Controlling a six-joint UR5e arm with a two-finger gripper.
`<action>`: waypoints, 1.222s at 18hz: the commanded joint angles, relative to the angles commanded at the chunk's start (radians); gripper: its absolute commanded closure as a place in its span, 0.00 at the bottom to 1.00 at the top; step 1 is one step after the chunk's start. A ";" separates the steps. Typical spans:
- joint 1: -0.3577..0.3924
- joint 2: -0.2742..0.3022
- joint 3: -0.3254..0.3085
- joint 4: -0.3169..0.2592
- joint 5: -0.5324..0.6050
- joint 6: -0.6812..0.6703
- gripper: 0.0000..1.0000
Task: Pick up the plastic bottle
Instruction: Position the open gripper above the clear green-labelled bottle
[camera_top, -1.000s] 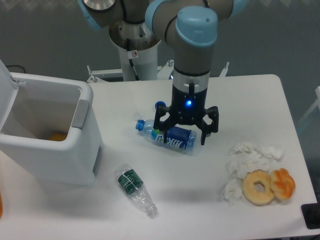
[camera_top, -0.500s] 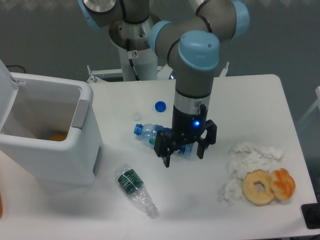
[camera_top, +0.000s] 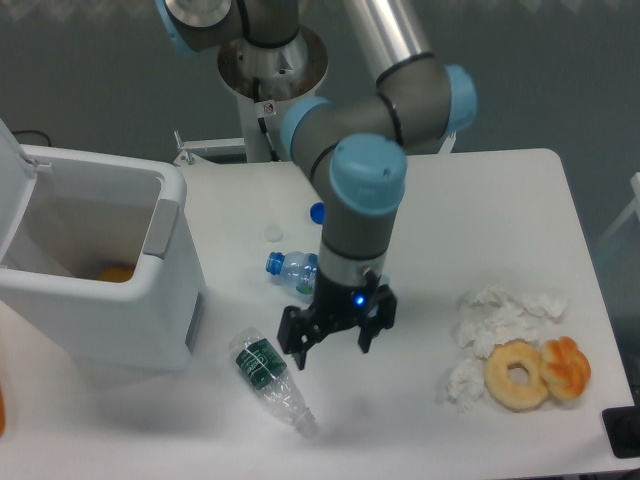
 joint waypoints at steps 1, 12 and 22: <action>-0.009 -0.014 0.015 -0.002 0.000 -0.002 0.00; -0.012 -0.074 0.040 -0.002 0.049 0.005 0.00; -0.012 -0.118 0.069 0.043 0.124 -0.024 0.00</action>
